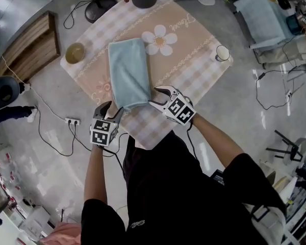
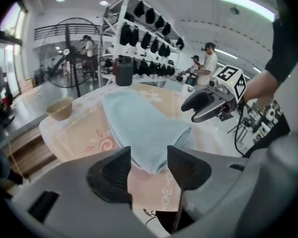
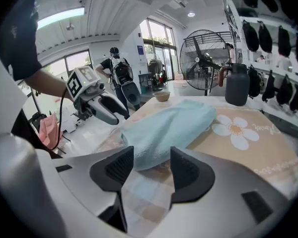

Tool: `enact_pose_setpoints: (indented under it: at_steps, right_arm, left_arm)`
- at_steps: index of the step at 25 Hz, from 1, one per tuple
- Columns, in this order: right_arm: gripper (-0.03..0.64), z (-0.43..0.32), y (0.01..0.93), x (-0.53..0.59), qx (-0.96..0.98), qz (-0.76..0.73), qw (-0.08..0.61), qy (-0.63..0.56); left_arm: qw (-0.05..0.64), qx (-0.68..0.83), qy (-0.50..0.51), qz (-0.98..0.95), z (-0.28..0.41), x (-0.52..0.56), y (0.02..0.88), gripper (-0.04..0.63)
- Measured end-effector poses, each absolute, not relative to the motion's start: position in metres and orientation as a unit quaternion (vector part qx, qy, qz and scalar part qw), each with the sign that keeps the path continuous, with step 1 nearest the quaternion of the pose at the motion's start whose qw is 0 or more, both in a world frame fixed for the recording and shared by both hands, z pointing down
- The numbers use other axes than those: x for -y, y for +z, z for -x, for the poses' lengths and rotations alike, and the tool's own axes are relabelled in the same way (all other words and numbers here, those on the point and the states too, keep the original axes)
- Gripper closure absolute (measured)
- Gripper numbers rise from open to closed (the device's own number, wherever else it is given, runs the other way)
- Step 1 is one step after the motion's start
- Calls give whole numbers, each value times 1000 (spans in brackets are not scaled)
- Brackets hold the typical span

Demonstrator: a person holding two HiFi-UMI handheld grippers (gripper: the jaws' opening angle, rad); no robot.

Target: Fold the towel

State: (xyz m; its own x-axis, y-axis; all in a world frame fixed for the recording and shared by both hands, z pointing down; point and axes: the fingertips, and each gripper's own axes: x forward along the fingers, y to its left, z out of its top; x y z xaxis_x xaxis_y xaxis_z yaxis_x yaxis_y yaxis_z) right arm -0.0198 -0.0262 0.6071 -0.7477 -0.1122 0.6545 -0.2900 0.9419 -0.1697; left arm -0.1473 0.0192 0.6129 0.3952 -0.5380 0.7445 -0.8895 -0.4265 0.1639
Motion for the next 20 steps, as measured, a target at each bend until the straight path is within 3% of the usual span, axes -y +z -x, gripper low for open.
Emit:
enact_pose_setpoints:
  at_steps: [11, 20]
  right_arm:
    - [408, 30, 627, -24, 891, -162, 409, 109]
    - [408, 45, 648, -20, 873, -207, 428, 105]
  left_arm:
    - [98, 193, 442, -871, 138, -48, 640, 385]
    - [48, 118, 462, -877, 140, -46, 665, 385]
